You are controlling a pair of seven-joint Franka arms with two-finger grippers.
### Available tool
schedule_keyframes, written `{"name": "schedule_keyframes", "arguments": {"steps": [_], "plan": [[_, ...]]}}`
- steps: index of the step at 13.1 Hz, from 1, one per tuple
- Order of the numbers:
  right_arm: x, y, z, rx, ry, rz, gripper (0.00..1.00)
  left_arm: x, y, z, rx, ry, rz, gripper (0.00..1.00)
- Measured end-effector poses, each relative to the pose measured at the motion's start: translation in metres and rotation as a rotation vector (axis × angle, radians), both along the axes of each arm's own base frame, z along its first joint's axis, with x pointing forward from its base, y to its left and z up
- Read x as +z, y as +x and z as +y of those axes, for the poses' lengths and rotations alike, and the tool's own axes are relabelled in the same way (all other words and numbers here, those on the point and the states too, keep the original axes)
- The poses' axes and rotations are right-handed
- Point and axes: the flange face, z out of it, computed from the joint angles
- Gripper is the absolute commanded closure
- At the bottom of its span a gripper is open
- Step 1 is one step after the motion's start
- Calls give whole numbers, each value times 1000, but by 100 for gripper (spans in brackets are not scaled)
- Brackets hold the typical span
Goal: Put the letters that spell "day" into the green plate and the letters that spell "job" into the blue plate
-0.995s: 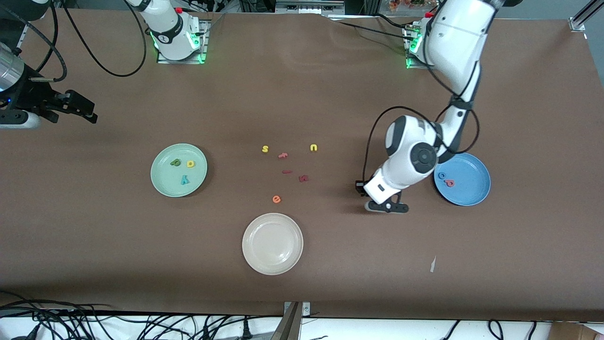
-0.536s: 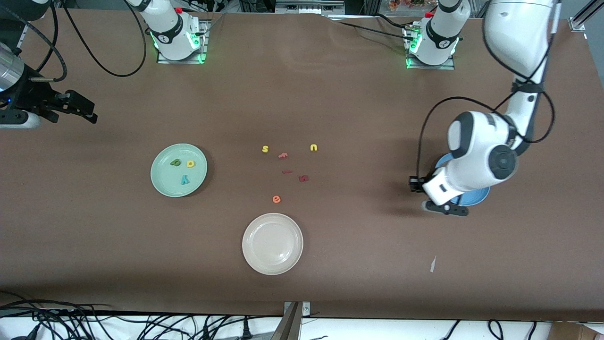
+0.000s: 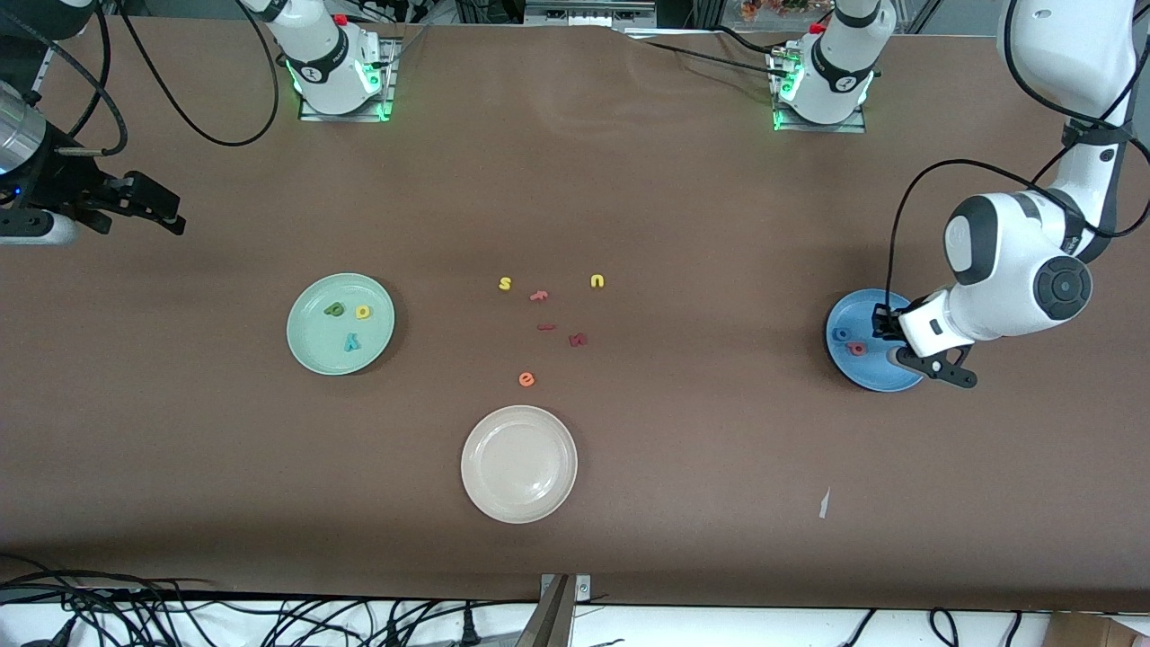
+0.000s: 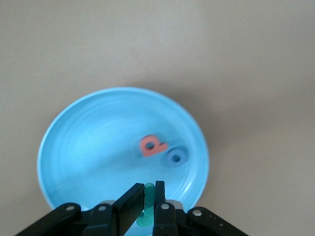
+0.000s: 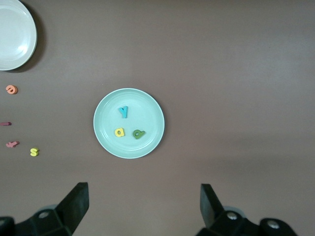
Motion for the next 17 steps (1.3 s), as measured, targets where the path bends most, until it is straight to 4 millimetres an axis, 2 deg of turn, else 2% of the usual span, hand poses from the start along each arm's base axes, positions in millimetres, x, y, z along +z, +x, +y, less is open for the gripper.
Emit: {"name": "schedule_keyframes", "arguments": {"steps": [1, 2, 3, 8, 10, 13, 15, 17], "plan": [[0, 0, 0, 0, 0, 0, 0, -1, -2, 8, -7, 17, 4, 51], [0, 0, 0, 0, 0, 1, 0, -1, -3, 15, -11, 32, 7, 10], [-1, 0, 0, 0, 0, 2, 0, 0, -3, 19, -11, 38, 6, 0], [-1, 0, 0, 0, 0, 4, 0, 21, -5, 23, -4, 36, -26, 0], [-1, 0, 0, 0, 0, 4, 0, 29, -18, 22, -3, 31, -28, 0], [-1, 0, 0, 0, 0, 5, 0, 53, -38, 19, -4, 22, -49, 0], [-1, 0, 0, 0, 0, 5, 0, 78, -51, 14, -9, 15, -88, 0], [-1, 0, 0, 0, 0, 5, 0, 130, -54, 5, -26, 12, -183, 0]]}}
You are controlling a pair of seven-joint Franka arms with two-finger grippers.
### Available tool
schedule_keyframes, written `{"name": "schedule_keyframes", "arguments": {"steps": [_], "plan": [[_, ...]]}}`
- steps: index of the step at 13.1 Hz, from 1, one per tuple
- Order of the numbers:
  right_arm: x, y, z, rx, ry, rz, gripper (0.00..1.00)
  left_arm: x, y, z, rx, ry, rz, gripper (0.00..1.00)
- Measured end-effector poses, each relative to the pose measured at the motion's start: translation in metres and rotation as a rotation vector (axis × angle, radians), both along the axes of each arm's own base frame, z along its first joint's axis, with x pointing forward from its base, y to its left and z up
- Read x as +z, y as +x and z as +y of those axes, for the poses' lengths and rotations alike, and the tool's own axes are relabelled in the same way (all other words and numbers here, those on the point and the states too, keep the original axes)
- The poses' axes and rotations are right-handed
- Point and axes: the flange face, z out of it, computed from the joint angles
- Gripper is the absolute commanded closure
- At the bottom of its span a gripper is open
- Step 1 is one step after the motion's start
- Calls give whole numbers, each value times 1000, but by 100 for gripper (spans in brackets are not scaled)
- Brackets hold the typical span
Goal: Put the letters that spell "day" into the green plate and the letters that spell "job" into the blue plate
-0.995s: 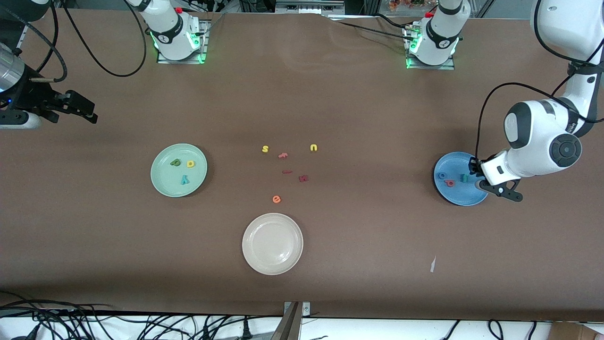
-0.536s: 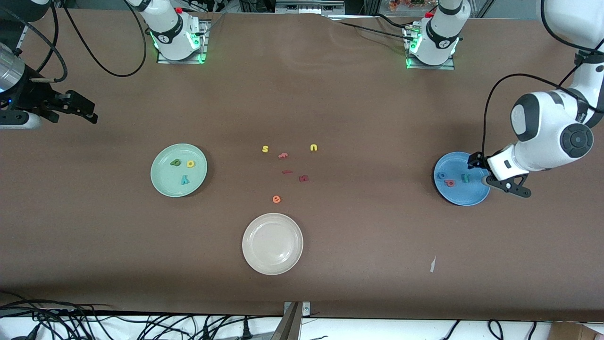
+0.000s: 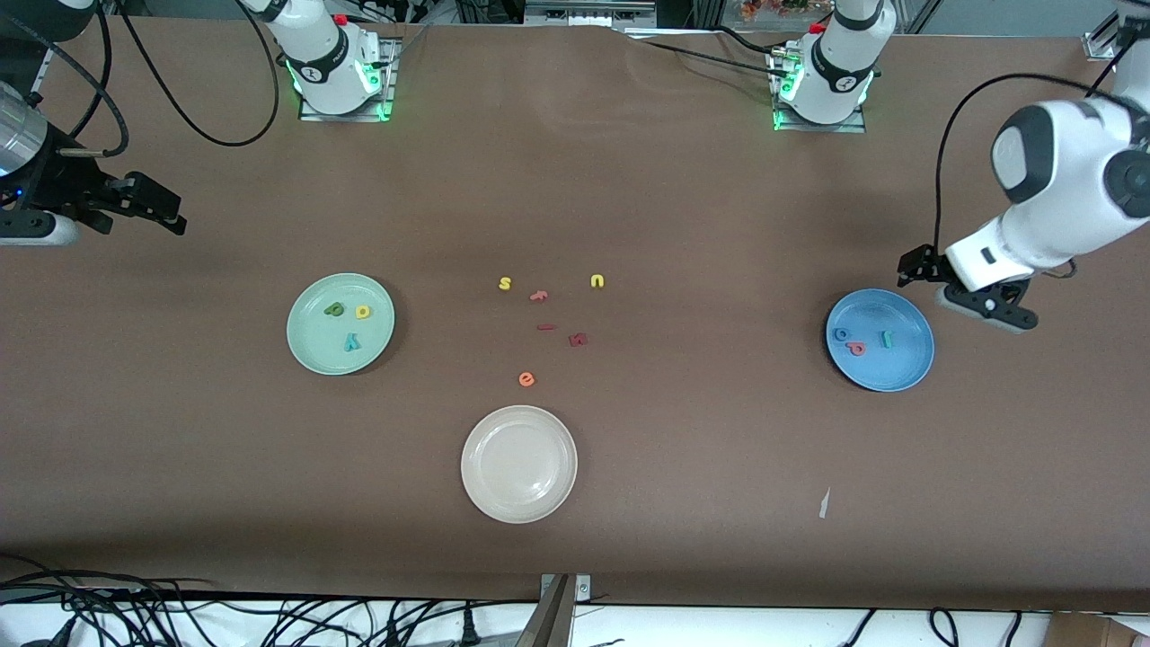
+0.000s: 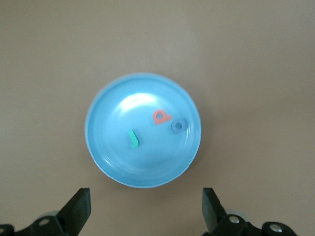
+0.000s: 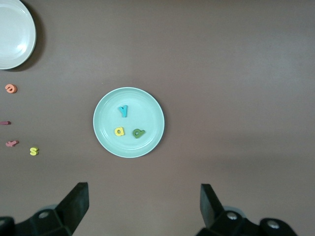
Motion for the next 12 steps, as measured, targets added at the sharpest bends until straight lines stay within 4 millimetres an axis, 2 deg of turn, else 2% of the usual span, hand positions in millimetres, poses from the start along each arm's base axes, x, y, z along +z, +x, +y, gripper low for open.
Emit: {"name": "schedule_keyframes", "arguments": {"steps": [1, 3, 5, 7, 9, 12], "plan": [[0, 0, 0, 0, 0, 0, 0, 32, -2, -9, -17, -1, -49, 0], [0, 0, 0, 0, 0, 0, 0, 111, -13, -29, -58, -6, -79, 0], [0, 0, 0, 0, 0, 0, 0, 189, -27, -34, -73, -11, -72, 0], [0, 0, 0, 0, 0, 1, 0, 241, -37, -33, -77, -12, -66, 0], [0, 0, 0, 0, 0, 1, 0, 262, -41, -37, -60, -13, -55, 0], [0, 0, 0, 0, 0, 1, 0, 258, -39, -54, 136, -18, -17, 0]]}}
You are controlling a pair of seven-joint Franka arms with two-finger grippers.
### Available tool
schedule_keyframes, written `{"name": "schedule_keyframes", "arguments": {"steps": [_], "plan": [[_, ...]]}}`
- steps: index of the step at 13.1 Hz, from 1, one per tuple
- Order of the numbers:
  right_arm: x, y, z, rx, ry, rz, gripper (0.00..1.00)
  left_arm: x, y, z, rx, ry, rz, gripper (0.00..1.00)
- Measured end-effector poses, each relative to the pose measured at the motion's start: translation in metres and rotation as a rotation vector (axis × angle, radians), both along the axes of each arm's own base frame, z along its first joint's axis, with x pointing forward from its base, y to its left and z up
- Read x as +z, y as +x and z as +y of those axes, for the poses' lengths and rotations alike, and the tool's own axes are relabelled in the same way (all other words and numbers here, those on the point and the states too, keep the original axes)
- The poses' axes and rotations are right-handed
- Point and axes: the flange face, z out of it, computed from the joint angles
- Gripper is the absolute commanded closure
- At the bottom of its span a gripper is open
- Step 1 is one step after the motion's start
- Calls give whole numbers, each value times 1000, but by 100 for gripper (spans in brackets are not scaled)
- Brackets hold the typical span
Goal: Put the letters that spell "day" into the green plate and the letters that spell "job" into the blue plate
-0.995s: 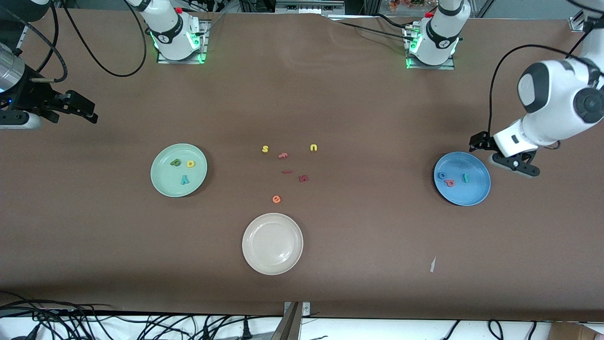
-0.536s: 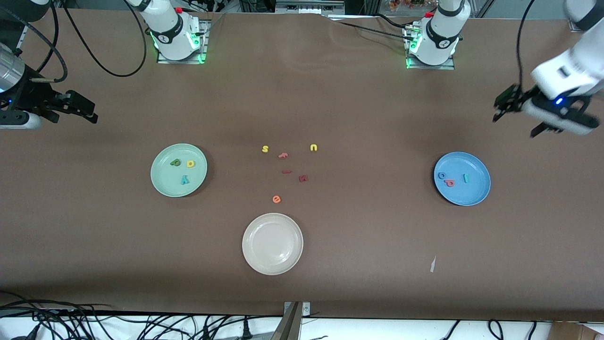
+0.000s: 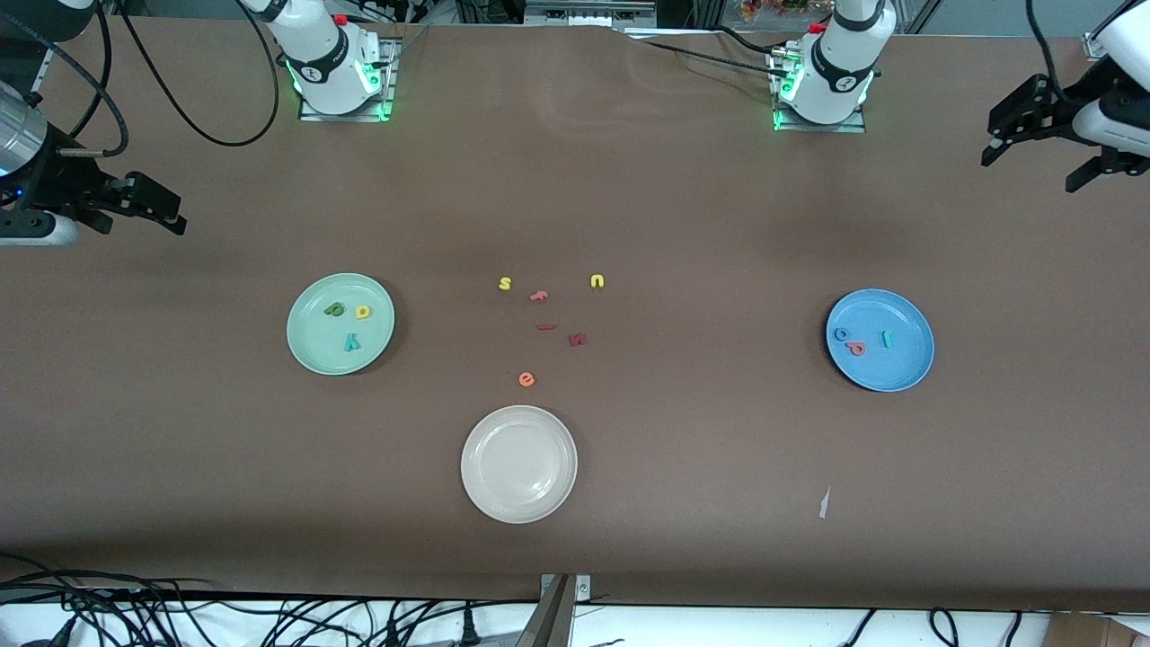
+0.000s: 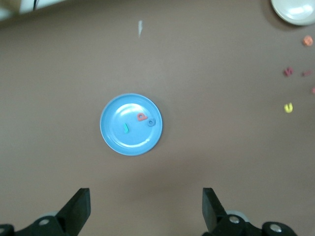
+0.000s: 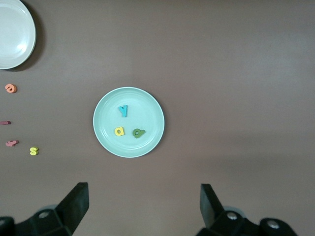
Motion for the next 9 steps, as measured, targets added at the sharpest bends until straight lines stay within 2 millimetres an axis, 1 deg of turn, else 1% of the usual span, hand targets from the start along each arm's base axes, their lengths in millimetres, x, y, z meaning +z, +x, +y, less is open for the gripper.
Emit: {"name": "schedule_keyframes", "arguments": {"steps": [1, 3, 6, 9], "plan": [[0, 0, 0, 0, 0, 0, 0, 0, 1, -6, 70, -2, 11, 0], [0, 0, 0, 0, 0, 0, 0, -2, 2, -11, 153, -1, 36, 0], [0, 0, 0, 0, 0, 0, 0, -11, 8, -13, 170, 3, 64, 0], [0, 0, 0, 0, 0, 0, 0, -11, 12, -22, 155, 4, 62, 0]]}}
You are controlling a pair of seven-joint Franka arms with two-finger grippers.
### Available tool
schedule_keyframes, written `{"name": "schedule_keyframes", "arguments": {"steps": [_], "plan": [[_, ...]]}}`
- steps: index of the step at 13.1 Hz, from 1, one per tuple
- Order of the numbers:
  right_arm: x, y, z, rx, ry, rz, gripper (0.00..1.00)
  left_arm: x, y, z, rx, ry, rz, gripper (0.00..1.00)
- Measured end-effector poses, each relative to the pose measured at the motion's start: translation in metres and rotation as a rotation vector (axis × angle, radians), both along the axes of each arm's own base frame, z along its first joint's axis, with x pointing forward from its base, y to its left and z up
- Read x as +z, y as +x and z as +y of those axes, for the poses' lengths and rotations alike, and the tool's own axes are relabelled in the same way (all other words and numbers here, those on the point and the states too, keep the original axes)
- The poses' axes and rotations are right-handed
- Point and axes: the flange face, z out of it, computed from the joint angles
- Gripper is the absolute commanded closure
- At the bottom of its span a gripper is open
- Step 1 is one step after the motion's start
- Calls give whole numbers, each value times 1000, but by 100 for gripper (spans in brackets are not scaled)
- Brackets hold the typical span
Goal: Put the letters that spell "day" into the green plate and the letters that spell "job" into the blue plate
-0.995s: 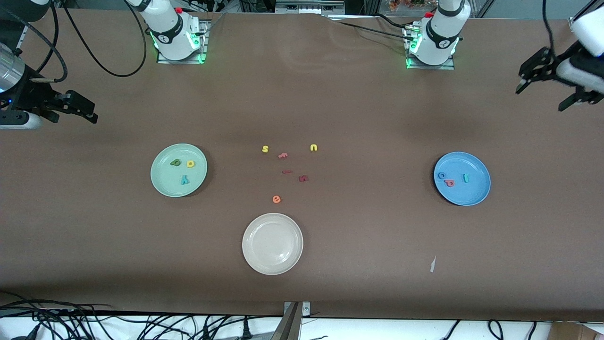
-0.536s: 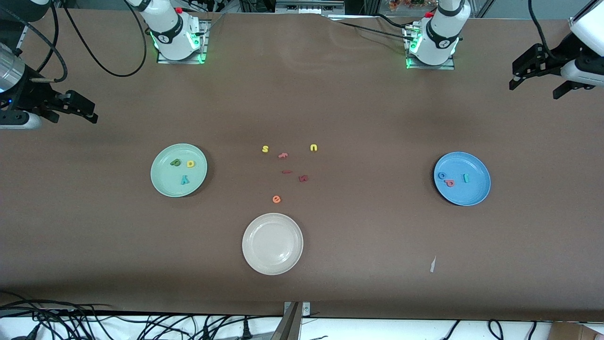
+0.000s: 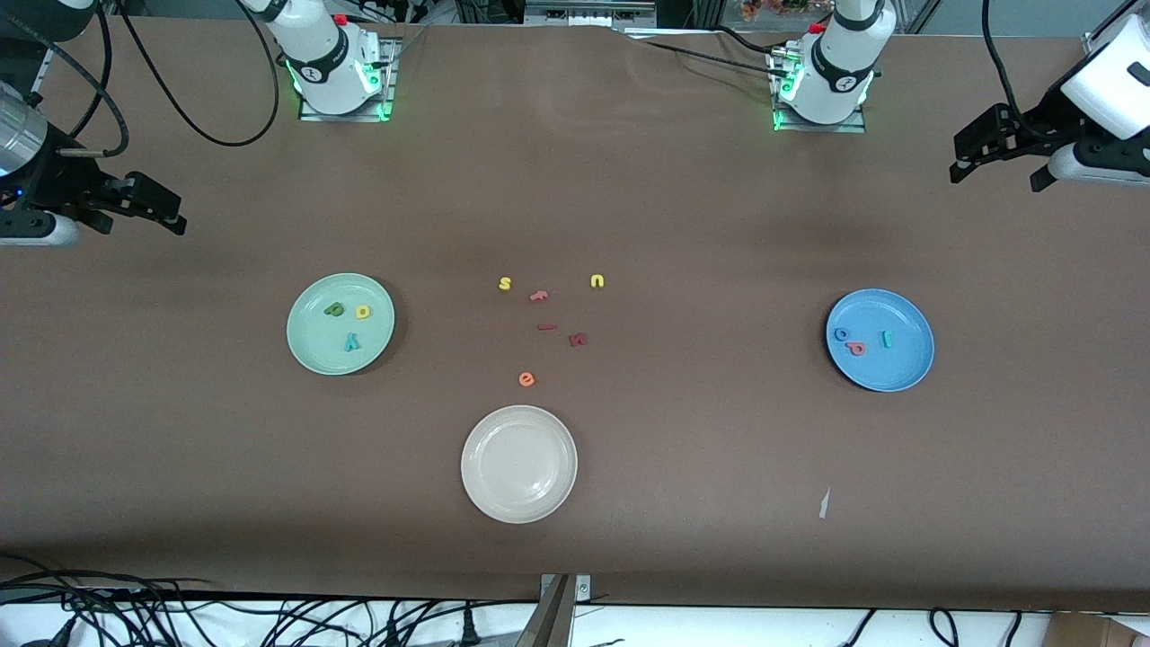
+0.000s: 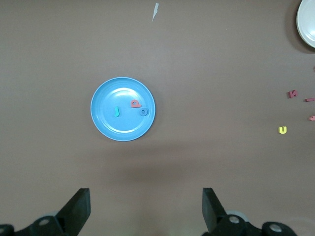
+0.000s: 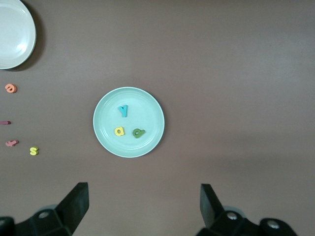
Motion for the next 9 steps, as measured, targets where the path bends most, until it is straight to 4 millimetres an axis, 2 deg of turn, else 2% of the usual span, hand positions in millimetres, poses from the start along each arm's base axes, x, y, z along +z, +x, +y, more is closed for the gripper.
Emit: {"name": "schedule_keyframes", "arguments": {"steps": [3, 6, 9], "plan": [[0, 0, 0, 0, 0, 0, 0, -1, 1, 1, 3, 0, 2, 0], [0, 0, 0, 0, 0, 0, 0, -15, 12, 0, 4, 3, 28, 0], [0, 0, 0, 0, 0, 0, 0, -11, 19, 0, 6, 3, 17, 0]]}}
